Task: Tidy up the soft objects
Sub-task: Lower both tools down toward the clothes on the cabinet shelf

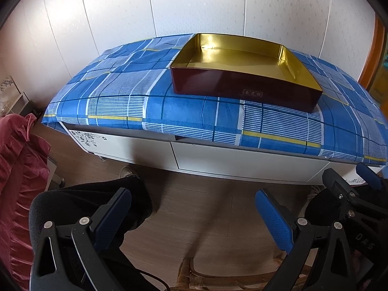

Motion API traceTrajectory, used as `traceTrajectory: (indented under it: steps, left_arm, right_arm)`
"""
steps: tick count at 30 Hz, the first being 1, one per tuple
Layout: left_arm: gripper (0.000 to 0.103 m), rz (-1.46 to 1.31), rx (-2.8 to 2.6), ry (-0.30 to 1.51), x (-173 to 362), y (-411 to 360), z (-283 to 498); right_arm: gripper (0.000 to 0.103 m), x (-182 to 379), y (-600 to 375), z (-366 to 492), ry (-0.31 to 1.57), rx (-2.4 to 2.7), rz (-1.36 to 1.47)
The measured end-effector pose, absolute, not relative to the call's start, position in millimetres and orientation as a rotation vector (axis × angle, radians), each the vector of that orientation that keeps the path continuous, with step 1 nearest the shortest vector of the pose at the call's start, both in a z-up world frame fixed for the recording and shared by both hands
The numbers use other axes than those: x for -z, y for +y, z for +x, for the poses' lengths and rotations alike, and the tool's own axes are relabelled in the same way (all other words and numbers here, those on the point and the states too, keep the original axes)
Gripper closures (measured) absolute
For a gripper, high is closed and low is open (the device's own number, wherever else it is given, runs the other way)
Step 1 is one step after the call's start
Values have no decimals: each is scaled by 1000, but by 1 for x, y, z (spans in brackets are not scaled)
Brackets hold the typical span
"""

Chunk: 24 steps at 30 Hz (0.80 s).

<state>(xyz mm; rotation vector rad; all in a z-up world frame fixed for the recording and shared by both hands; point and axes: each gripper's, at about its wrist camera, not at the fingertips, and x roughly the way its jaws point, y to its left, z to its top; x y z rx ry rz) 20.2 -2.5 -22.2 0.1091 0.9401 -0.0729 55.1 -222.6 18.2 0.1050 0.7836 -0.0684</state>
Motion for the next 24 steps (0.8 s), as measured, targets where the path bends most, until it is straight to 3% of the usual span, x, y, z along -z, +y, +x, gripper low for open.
traceTrajectory:
  steps: [9, 10, 12, 14, 18, 24]
  left_arm:
    - [0, 144, 271, 931, 47, 3, 63]
    - [0, 156, 287, 941, 52, 3, 68]
    - [0, 222, 304, 968, 64, -2, 78]
    - [0, 280, 309, 986, 76, -6, 85]
    - [9, 385, 345, 1010, 102, -16, 92]
    - [9, 543, 380, 1038, 135, -31, 96]
  right_arm:
    - [7, 23, -203, 103, 940, -162, -196]
    - [10, 37, -197, 111, 985, -186, -281]
    - [33, 57, -187, 120, 1027, -230, -410]
    - [38, 86, -179, 129, 1095, -278, -544]
    - [39, 147, -173, 136, 1178, -317, -806]
    - [39, 196, -188, 145, 1092, -229, -1099]
